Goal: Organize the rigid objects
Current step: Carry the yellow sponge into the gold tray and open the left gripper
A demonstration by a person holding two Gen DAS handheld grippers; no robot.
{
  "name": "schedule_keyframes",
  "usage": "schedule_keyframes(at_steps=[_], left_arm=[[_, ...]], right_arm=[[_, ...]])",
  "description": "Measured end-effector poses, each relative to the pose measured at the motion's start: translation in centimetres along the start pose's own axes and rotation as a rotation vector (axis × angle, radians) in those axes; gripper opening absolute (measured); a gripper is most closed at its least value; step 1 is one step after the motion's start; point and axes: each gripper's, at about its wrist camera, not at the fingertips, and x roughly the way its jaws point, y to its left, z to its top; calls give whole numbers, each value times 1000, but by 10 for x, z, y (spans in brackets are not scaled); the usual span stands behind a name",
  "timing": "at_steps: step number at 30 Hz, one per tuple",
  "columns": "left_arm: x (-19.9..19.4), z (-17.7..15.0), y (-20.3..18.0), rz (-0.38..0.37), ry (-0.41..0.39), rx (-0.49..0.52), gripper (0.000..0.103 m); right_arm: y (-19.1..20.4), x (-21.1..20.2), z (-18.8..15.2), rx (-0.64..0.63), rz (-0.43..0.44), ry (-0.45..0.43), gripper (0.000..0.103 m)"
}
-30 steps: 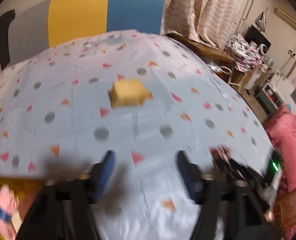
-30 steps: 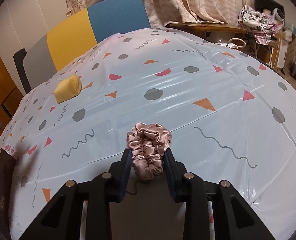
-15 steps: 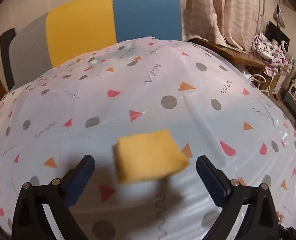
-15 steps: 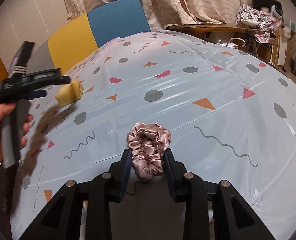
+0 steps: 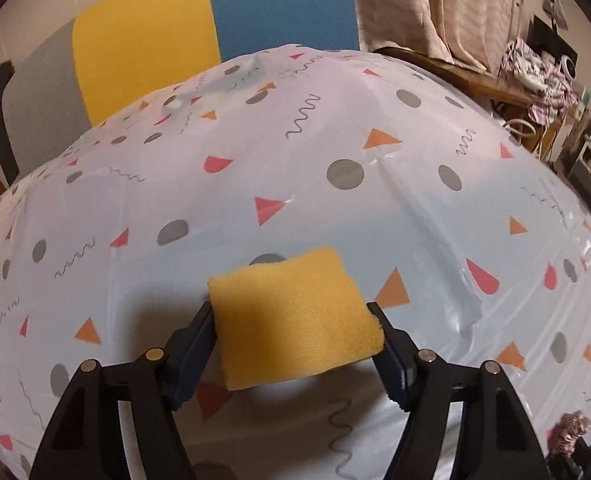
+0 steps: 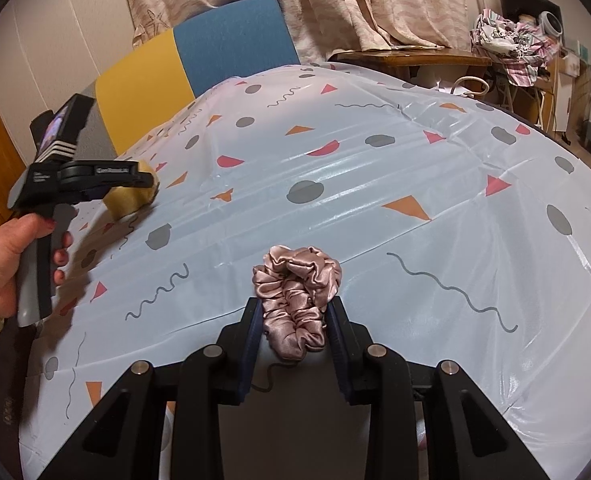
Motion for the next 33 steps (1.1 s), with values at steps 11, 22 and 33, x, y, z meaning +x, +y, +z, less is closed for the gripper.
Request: schedule_keyframes(at_steps=[11, 22, 33], left_arm=[[-93, -38, 20, -106, -84, -39, 72], [-190, -124, 63, -285, -75, -174, 72], [-276, -214, 171, -267, -131, -332, 72]], right_arm=[[5, 2, 0, -31, -37, 4, 33], [16, 4, 0, -86, -101, 14, 33], [22, 4, 0, -118, -139, 20, 33]])
